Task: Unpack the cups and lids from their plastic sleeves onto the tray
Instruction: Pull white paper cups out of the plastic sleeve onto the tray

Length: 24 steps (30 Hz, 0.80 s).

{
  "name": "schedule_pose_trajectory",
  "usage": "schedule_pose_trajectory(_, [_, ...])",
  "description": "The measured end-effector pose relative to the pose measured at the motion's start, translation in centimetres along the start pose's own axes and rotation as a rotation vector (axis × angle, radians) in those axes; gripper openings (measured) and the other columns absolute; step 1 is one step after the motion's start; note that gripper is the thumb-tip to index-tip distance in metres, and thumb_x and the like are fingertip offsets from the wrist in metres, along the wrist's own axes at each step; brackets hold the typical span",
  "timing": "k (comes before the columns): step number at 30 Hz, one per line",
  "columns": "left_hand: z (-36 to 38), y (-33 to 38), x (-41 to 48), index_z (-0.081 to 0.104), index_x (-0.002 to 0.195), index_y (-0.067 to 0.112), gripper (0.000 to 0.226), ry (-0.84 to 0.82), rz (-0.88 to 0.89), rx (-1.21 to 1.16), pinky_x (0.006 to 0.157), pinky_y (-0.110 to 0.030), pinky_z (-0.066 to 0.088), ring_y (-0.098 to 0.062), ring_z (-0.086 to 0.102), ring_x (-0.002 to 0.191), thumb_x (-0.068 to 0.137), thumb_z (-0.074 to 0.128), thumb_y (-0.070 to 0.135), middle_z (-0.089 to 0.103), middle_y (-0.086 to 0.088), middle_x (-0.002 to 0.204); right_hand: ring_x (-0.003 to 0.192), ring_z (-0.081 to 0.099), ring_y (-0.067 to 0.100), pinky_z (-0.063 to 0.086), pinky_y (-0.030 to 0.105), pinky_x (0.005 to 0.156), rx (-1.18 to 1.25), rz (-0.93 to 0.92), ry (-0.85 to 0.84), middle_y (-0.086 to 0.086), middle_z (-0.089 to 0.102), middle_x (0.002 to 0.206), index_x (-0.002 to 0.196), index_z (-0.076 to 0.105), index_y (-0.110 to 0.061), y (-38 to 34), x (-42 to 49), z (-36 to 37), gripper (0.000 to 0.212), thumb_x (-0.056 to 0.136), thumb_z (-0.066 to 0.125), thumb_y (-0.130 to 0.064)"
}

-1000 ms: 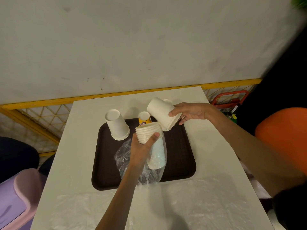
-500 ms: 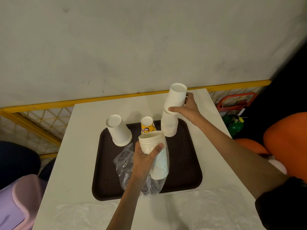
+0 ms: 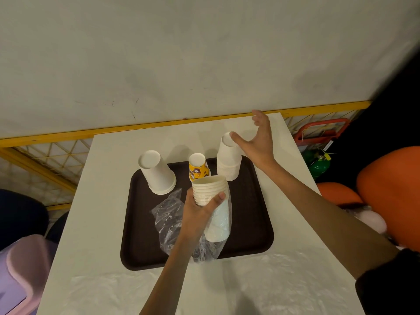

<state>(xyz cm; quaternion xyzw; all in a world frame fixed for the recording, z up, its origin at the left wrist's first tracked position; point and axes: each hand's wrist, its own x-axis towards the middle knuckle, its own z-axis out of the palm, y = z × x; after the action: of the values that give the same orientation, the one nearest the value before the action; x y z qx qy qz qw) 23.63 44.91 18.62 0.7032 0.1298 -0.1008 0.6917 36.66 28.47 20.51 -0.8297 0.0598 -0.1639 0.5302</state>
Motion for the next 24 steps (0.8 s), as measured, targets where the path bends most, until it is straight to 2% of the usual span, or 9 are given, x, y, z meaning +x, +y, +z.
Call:
schedule_pose_trajectory(2, [0.1, 0.2, -0.2, 0.048, 0.120, 0.023, 0.073, -0.044, -0.001, -0.011, 0.080, -0.024, 0.054, -0.014, 0.063, 0.101, 0.060, 0.083, 0.047, 0.063, -0.001, 0.114, 0.098, 0.055, 0.011, 0.044, 0.016, 0.080, 0.033, -0.053, -0.088, 0.000, 0.056, 0.115, 0.127, 0.047, -0.017, -1.9, -0.2, -0.4, 0.064, 0.075, 0.079, -0.032])
schedule_pose_trajectory(4, [0.3, 0.4, -0.5, 0.052, 0.116, 0.025, 0.078, -0.069, -0.012, -0.006, 0.078, -0.025, 0.054, -0.014, 0.065, 0.099, 0.053, 0.082, 0.058, 0.066, 0.001, 0.111, 0.085, 0.057, 0.006, 0.045, 0.020, 0.074, -0.019, 0.001, -0.401, -0.003, 0.060, 0.102, 0.122, 0.051, -0.020, -4.1, -0.4, -0.9, 0.056, 0.076, 0.077, -0.036])
schedule_pose_trajectory(7, [0.4, 0.7, -0.9, 0.058, 0.106, 0.029, 0.070, -0.063, -0.008, -0.004, 0.077, -0.025, 0.055, -0.011, 0.068, 0.093, 0.046, 0.076, 0.060, 0.070, 0.005, 0.102, 0.089, 0.059, 0.008, 0.047, 0.027, 0.079, -0.261, 0.091, -0.917, -0.001, 0.062, 0.105, 0.122, 0.054, -0.020, -6.4, -1.2, -1.1, 0.053, 0.078, 0.073, -0.042])
schedule_pose_trajectory(10, [0.2, 1.0, -1.2, 0.060, 0.100, 0.031, 0.052, -0.088, -0.004, -0.006, 0.074, -0.022, 0.054, -0.011, 0.068, 0.091, 0.057, 0.085, 0.048, 0.071, 0.007, 0.097, 0.097, 0.063, 0.015, 0.052, 0.027, 0.081, -0.392, 0.137, -1.188, 0.002, 0.064, 0.109, 0.119, 0.060, -0.014, -7.3, -2.1, -0.7, 0.048, 0.082, 0.067, -0.044])
schedule_pose_trajectory(12, [0.1, 1.1, -1.5, 0.056, 0.105, 0.029, 0.051, -0.096, -0.014, 0.006, 0.075, -0.022, 0.053, -0.012, 0.066, 0.095, 0.062, 0.079, 0.045, 0.068, 0.005, 0.102, 0.100, 0.061, 0.016, 0.052, 0.023, 0.078, -0.430, 0.163, -1.263, 0.005, 0.064, 0.113, 0.115, 0.063, -0.012, -7.5, -2.3, -0.5, 0.045, 0.084, 0.065, -0.044])
schedule_pose_trajectory(16, [0.0, 1.2, -2.0, 0.051, 0.122, 0.018, 0.068, -0.092, 0.002, 0.029, 0.078, -0.023, 0.053, -0.016, 0.063, 0.100, 0.063, 0.071, 0.045, 0.064, -0.002, 0.112, 0.105, 0.060, 0.018, 0.051, 0.026, 0.083, -0.450, 0.239, -1.337, 0.006, 0.062, 0.114, 0.108, 0.059, -0.018, -7.4, -2.5, -0.3, 0.033, 0.086, 0.063, -0.042])
schedule_pose_trajectory(20, [0.1, 1.5, -2.2, 0.048, 0.114, 0.025, 0.043, -0.109, 0.005, 0.043, 0.074, -0.018, 0.051, -0.010, 0.062, 0.095, 0.077, 0.069, 0.032, 0.062, 0.004, 0.106, 0.107, 0.058, 0.020, 0.050, 0.025, 0.082, -0.435, 0.277, -1.343, 0.005, 0.060, 0.112, 0.109, 0.054, -0.018, -7.4, -2.6, -0.5, 0.031, 0.088, 0.061, -0.040])
schedule_pose_trajectory(24, [0.2, 1.8, -2.3, 0.050, 0.104, 0.031, 0.031, -0.109, 0.018, 0.027, 0.068, -0.014, 0.051, -0.006, 0.062, 0.090, 0.080, 0.069, 0.027, 0.063, 0.007, 0.101, 0.106, 0.058, 0.019, 0.050, 0.022, 0.079, -0.435, 0.295, -1.336, 0.005, 0.060, 0.112, 0.110, 0.054, -0.017, -7.7, -2.7, -0.6, 0.032, 0.088, 0.061, -0.039])
